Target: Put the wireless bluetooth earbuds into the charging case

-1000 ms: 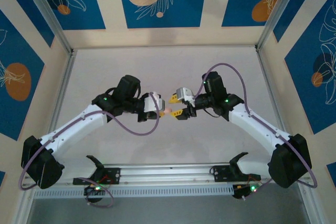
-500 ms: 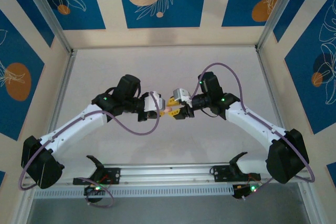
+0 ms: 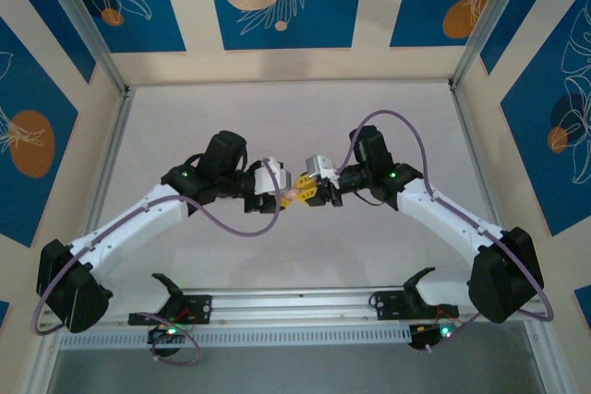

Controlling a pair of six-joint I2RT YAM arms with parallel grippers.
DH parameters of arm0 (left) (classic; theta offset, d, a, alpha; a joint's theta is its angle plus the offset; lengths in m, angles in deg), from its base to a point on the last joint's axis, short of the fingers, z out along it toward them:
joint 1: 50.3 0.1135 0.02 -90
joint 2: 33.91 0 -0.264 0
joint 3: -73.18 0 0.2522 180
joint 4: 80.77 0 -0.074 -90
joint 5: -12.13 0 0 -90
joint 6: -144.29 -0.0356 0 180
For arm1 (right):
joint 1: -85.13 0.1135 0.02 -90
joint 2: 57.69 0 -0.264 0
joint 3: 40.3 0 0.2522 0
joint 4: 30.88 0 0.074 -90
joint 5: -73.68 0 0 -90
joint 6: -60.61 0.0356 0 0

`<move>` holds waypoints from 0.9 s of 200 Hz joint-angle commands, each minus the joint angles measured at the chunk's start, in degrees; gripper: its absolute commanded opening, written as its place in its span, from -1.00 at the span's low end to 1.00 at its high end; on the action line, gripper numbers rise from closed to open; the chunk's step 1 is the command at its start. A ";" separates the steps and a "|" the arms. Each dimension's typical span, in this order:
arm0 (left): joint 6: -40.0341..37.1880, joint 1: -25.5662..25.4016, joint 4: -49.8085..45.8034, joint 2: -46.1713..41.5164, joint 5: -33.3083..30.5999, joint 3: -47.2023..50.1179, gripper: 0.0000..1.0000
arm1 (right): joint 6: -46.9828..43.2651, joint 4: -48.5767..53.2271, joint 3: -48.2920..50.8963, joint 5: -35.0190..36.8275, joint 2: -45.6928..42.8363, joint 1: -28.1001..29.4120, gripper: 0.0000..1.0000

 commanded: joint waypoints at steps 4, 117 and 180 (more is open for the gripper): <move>2.82 -0.39 7.25 -2.77 3.17 4.08 0.08 | 0.41 -1.14 0.37 -8.33 -2.24 -2.38 -0.61; 8.03 -0.39 15.71 -2.45 11.26 6.29 -0.06 | 0.77 -1.03 0.16 -10.54 -2.14 -3.37 -0.63; 7.60 -0.37 13.82 -2.47 10.34 6.03 -0.22 | 2.61 -3.79 0.95 -10.10 -2.53 -3.39 -0.63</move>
